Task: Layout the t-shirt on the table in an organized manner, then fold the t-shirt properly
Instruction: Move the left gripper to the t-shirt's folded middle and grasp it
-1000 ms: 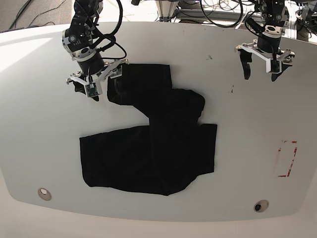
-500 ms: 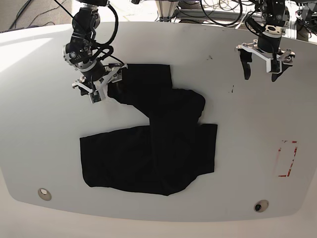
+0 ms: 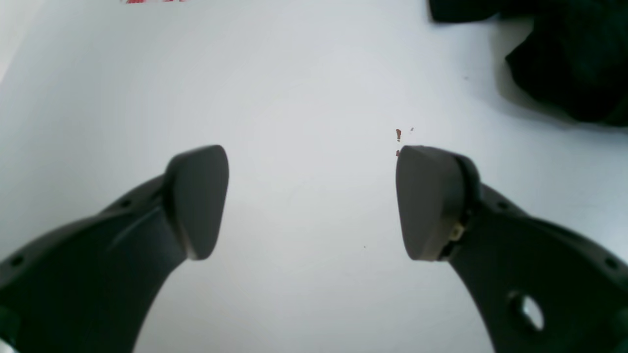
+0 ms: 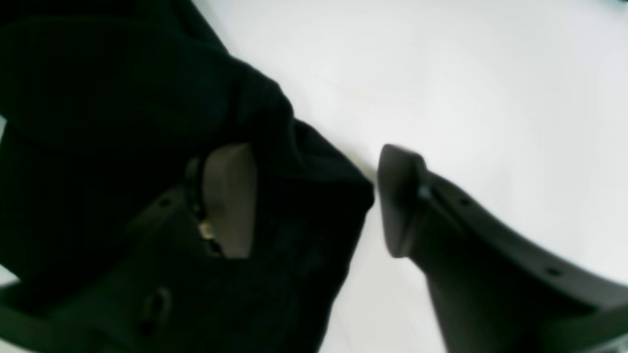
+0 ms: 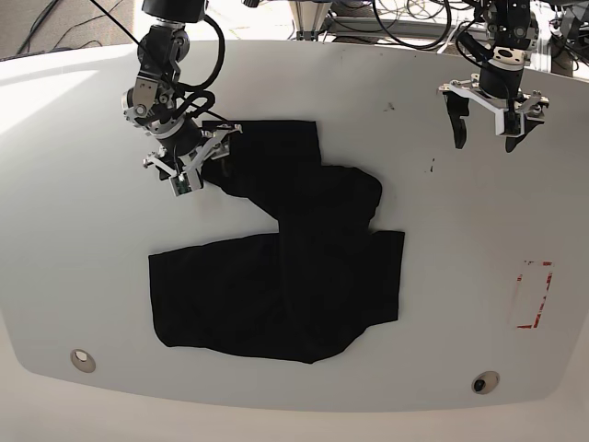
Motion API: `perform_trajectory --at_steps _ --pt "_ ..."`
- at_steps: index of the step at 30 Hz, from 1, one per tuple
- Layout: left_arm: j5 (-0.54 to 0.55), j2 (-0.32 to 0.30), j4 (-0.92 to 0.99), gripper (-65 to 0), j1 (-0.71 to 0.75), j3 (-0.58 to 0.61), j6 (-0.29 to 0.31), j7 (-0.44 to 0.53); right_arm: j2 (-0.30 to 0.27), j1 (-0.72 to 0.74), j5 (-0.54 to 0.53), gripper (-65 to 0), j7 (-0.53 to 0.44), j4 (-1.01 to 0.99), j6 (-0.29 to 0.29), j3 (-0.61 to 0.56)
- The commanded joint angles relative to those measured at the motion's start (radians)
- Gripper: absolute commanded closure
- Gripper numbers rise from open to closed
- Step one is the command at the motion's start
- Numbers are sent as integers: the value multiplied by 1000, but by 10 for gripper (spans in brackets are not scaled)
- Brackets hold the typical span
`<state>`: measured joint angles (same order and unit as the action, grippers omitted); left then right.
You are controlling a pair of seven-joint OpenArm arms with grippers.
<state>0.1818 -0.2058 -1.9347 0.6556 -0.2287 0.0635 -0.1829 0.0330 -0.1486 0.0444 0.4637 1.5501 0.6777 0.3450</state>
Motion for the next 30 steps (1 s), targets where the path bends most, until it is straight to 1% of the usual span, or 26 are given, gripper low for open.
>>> perform_trajectory --at_steps 1,2,3,5,7,13,16,20,24,27,28,30 --pt "5 -7 -21 -507 0 -13 -4 29 -5 8 -8 -203 -6 5 6 -2" --pt "5 -7 -21 -507 0 -18 -4 29 -5 8 -8 -168 -6 5 6 -2" --pt "5 -7 -21 -507 -1 -27 -4 29 -5 8 -8 -113 -6 6 6 -2" --pt "5 -7 -21 -507 -10 -31 -4 29 -5 4 -8 -40 -6 11 6 -2" --pt "5 -5 -21 -507 -30 -31 -4 29 -5 -1 -8 -3 -6 19 6 -2" --pt "5 -5 -15 -510 -105 -27 -4 23 -5 -55 -8 -13 -3 99 6 -1" --pt "5 -1 -4 -510 -185 -4 -4 3 -2 -84 -8 -13 -3 148 6 -2" --pt "5 19 21 -510 -317 42 -4 -117 0 -119 -8 -13 -3 195 6 -2" --pt "29 72 67 -511 -442 48 -3 -237 0 -144 -8 -13 -3 234 6 -2" --pt "58 84 110 -511 -520 50 23 -300 2 -158 -8 -13 -1 254 6 -2" --pt "81 88 143 -511 -560 50 54 -332 2 -164 -8 -13 -1 263 6 -2" --pt "107 101 179 -511 -598 50 78 -358 2 -167 -8 -13 -1 272 6 -2"
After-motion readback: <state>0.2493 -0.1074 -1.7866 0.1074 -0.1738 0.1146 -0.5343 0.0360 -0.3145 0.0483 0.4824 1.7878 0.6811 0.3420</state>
